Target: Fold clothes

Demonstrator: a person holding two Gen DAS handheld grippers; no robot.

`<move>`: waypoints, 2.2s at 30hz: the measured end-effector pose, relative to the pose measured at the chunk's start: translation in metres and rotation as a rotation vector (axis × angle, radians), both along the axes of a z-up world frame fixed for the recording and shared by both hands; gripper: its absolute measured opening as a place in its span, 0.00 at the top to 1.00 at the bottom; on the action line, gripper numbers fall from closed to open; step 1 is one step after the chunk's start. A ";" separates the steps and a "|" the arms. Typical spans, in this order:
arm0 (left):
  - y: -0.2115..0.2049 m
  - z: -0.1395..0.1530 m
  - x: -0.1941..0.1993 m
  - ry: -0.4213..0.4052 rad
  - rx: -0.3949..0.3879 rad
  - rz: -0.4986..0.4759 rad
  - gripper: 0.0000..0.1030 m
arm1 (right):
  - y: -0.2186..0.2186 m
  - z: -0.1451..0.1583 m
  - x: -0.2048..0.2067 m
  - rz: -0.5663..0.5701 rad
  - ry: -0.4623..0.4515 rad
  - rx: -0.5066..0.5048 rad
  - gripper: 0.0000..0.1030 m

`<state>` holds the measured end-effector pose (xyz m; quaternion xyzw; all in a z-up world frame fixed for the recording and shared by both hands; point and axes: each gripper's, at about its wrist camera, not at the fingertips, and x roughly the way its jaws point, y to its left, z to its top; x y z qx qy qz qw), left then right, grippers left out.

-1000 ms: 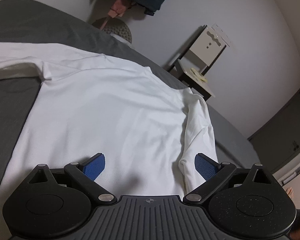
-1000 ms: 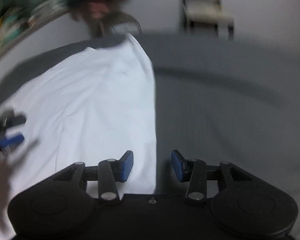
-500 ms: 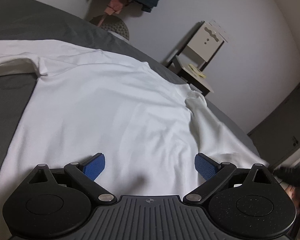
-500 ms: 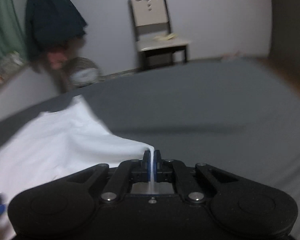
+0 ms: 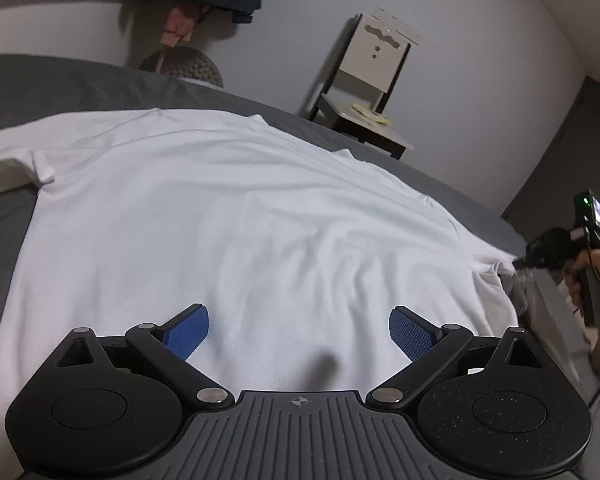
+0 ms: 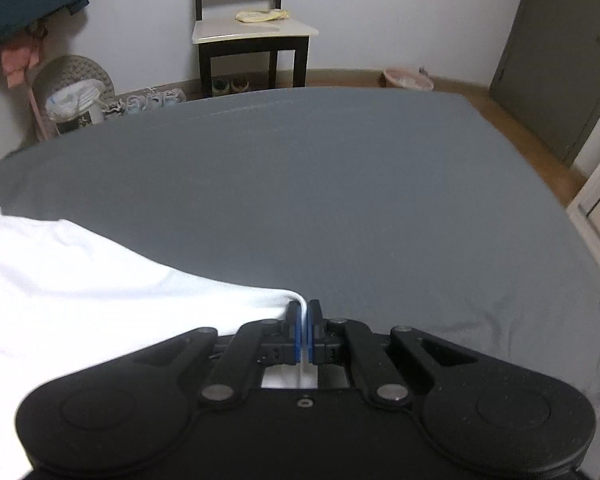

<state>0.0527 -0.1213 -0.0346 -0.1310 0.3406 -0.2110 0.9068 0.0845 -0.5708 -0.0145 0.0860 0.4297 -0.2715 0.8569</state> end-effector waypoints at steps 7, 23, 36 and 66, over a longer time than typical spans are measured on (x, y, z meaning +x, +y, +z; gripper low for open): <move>0.001 0.000 -0.003 -0.008 0.010 -0.014 0.06 | 0.014 -0.008 0.015 0.056 0.100 -0.021 0.80; 0.018 0.003 -0.002 0.097 -0.132 0.064 0.06 | 0.044 0.001 -0.175 0.141 -0.026 0.257 0.63; 0.010 0.004 -0.003 0.059 -0.057 0.040 0.06 | 0.059 0.046 -0.175 0.152 0.085 -0.094 0.96; 0.002 0.005 -0.009 0.023 0.019 0.009 0.06 | -0.072 0.010 -0.231 -0.131 -0.016 0.009 0.58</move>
